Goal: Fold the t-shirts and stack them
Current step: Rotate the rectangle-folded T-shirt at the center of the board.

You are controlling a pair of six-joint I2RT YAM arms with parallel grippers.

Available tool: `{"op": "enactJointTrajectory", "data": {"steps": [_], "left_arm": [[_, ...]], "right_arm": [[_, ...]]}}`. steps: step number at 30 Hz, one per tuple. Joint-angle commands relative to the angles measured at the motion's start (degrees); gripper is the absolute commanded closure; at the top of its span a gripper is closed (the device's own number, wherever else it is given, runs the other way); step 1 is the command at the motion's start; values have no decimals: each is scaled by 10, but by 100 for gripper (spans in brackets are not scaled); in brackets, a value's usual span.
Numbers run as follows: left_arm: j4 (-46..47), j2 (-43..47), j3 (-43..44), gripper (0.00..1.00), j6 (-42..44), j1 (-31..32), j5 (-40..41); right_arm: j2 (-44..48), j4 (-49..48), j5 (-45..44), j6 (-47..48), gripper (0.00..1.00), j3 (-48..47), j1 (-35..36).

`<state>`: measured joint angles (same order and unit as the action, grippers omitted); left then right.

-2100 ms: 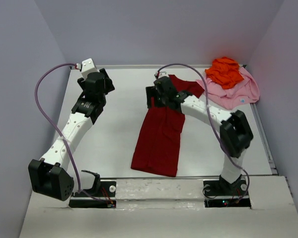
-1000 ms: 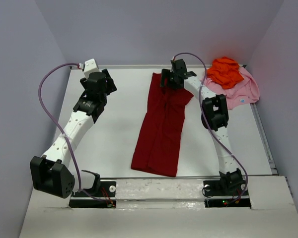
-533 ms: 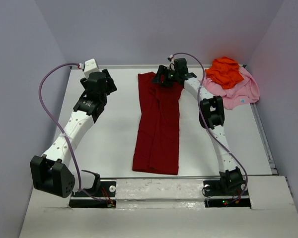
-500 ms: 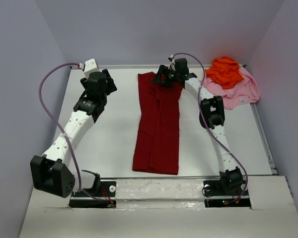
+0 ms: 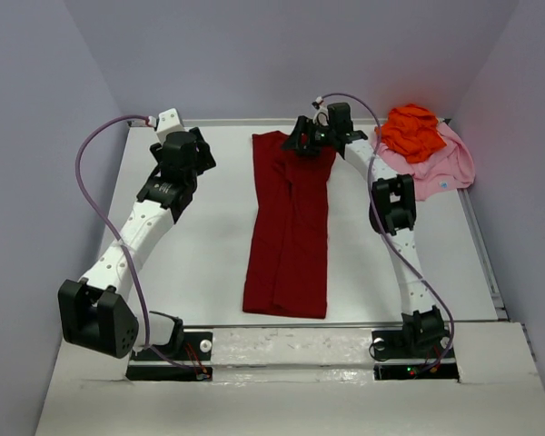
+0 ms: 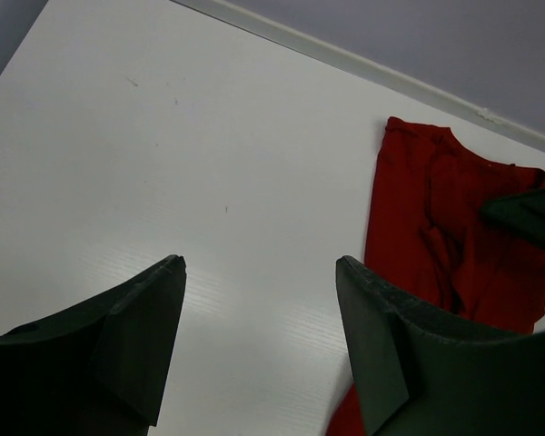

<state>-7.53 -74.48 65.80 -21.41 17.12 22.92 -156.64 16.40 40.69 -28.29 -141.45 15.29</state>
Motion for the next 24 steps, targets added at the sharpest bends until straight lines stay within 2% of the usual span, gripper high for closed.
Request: {"op": "enactJointTrajectory", "data": {"steps": [1,5,8,10,11,16,20,24], "left_arm": [[15,2,14,23,-5,-3,-1],[17,7,13,23,-5,-3,-1],[17,9,13,23,-6,-3,-2],[18,13,12,23,-6,-3,-2],[17,13,13,23,-5,-3,-2],[16,10,13,23,-6,-3,-4],[15,6,16,23,-7,-4,-4],[14,5,17,23,-7,-3,-5]], "right_arm": [[134,14,-3,65,14,23,-1],[213,38,-5,98,14,70,-1],[235,64,-10,109,14,96,-1],[255,67,-21,114,14,146,-1],[261,66,-29,122,14,184,7],[265,71,-76,154,14,255,41],[265,79,-108,167,15,290,78],[275,79,-177,174,15,329,108]]}}
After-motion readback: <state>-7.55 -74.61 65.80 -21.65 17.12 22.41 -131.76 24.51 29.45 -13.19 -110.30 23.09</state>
